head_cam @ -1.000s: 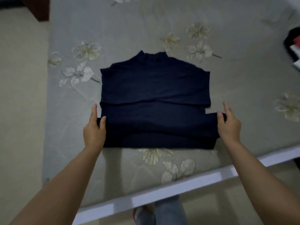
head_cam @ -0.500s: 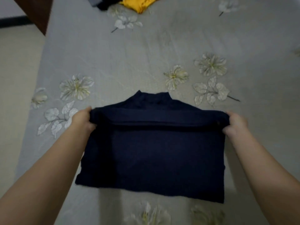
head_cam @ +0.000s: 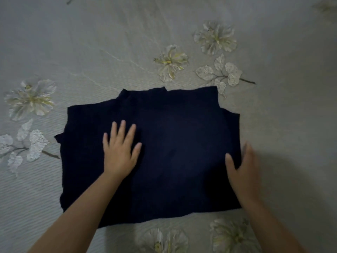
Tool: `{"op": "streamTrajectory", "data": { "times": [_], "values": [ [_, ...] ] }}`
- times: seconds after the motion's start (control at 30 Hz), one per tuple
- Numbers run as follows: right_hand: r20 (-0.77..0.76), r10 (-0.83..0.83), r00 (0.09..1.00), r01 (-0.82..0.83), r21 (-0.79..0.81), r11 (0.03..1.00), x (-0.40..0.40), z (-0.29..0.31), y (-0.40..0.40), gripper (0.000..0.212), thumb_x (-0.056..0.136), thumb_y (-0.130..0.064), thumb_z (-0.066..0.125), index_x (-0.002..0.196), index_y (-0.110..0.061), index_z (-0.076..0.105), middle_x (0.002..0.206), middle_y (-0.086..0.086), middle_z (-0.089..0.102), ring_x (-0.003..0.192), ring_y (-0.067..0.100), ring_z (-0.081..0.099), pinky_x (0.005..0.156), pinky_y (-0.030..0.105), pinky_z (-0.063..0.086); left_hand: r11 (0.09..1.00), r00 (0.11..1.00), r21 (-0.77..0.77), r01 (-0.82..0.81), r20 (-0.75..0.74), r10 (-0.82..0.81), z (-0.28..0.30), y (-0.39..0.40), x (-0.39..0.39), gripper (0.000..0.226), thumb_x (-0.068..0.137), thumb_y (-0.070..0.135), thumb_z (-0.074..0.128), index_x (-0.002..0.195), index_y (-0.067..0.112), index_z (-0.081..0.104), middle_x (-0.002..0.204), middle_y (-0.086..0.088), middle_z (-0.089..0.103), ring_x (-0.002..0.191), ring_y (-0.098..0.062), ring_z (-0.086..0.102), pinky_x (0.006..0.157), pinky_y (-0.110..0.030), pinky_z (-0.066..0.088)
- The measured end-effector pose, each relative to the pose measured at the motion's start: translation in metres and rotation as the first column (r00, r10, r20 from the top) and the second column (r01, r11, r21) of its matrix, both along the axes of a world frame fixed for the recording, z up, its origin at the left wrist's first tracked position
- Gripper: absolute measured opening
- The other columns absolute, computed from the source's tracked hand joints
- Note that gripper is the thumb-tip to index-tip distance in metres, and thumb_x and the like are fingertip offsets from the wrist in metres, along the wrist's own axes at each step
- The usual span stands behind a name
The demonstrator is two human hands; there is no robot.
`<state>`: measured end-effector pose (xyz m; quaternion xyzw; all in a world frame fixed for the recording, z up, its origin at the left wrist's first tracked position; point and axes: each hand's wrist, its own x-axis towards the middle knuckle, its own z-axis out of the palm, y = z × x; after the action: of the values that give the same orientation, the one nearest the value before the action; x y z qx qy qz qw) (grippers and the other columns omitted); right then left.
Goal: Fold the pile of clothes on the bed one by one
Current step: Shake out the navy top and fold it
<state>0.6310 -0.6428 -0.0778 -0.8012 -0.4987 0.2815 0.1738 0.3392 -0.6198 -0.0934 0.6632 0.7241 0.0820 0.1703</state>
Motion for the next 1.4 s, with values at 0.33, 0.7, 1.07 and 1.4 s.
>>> {"op": "streamTrajectory", "data": {
  "times": [0.33,0.7,1.07,1.4],
  "values": [
    [-0.025,-0.254,0.967,0.248,-0.132,0.960,0.011,-0.012,-0.069,0.062,0.090,-0.044,0.045,0.140,-0.010,0.030,0.130,0.017,0.051,0.116,0.033,0.051,0.096,0.039,0.040,0.950,0.960,-0.262,0.169,-0.175,-0.219,-0.013,-0.032,0.031,0.075,0.082,0.068,0.007,0.144,0.028,0.020,0.155,-0.008,0.008,0.142,-0.027,-0.002,0.111,-0.049,-0.005],
    [0.008,-0.147,0.989,0.143,-0.272,0.952,0.159,-0.005,-0.088,0.076,0.081,-0.038,0.063,0.142,-0.010,0.027,0.132,0.020,0.049,0.118,0.035,0.049,0.099,0.041,0.037,0.878,0.871,-0.130,0.460,-0.123,-0.475,0.014,0.028,0.161,0.054,0.092,0.033,0.048,0.142,0.019,0.031,0.150,-0.015,0.024,0.140,-0.036,0.012,0.109,-0.053,0.013],
    [0.235,-0.083,0.968,0.130,-0.193,0.973,0.273,-0.002,-0.082,0.076,0.083,-0.034,0.062,0.141,-0.003,0.026,0.127,0.022,0.051,0.115,0.036,0.047,0.095,0.046,0.036,0.622,0.602,-0.120,0.774,-0.167,-0.781,-0.014,0.072,0.373,0.058,0.095,0.046,0.028,0.146,0.024,0.012,0.153,-0.009,0.016,0.140,-0.036,0.010,0.111,-0.048,0.008],
    [0.187,-0.276,0.943,0.309,-0.172,0.935,0.219,-0.020,-0.085,0.081,0.086,-0.056,0.043,0.146,-0.017,0.005,0.064,-0.001,0.050,0.055,0.014,0.045,0.050,0.026,0.035,0.592,0.593,-0.055,0.804,-0.013,-0.805,-0.014,0.064,0.380,0.057,0.092,0.030,0.049,0.139,0.003,0.031,0.099,-0.024,0.060,0.084,-0.038,0.056,0.071,-0.042,0.042]
  ]
}}
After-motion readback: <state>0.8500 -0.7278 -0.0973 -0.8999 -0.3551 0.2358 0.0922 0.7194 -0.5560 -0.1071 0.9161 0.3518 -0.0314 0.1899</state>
